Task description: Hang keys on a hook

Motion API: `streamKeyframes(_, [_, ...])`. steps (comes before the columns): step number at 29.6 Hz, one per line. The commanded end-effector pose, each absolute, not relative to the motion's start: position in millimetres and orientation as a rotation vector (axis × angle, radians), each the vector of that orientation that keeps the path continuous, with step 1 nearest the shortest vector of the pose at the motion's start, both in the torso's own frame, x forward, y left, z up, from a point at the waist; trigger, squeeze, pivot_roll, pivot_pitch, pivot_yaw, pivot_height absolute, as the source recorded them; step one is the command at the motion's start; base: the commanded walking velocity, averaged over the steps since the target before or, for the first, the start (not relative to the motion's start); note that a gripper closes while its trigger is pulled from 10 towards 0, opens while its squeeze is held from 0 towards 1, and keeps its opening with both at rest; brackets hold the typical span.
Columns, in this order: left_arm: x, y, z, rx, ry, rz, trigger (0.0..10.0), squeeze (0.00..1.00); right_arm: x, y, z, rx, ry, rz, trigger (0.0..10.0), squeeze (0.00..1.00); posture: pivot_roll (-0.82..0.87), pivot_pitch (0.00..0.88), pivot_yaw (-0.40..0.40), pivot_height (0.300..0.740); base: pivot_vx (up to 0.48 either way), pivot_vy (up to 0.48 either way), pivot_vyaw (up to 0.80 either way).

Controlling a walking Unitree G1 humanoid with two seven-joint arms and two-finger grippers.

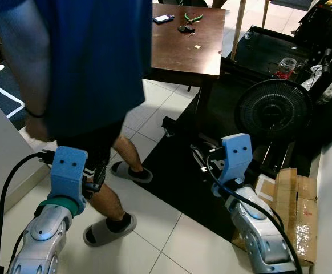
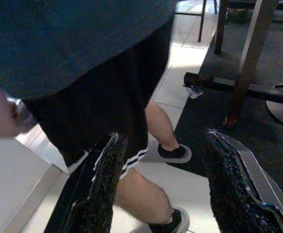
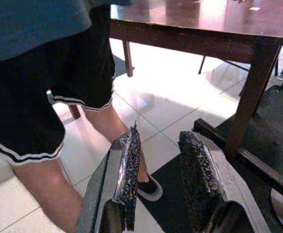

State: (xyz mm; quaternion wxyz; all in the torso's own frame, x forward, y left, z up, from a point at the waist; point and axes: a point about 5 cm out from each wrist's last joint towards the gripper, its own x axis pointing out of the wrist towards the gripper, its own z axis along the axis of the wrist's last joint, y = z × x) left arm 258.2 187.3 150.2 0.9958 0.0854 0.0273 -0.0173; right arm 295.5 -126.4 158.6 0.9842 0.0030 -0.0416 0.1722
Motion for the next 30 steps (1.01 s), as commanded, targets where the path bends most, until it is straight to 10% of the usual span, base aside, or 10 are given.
streamKeyframes(1, [256.3, 189.5, 149.6, 0.173, 0.064, -0.023, 10.0, 0.00, 293.5, -127.4, 155.8, 0.010, -0.069, 0.342, 10.0, 0.00, -0.08, 0.088, 0.089, 0.740, 0.000, 0.000, 0.00])
streamKeyframes(30, [256.7, 189.2, 149.8, 0.174, 0.066, -0.021, 10.0, 0.00, 293.6, -128.1, 156.2, 0.010, -0.068, 0.340, 10.0, 0.00, -0.08, 0.091, 0.088, 0.740, 0.000, 0.000, 0.00])
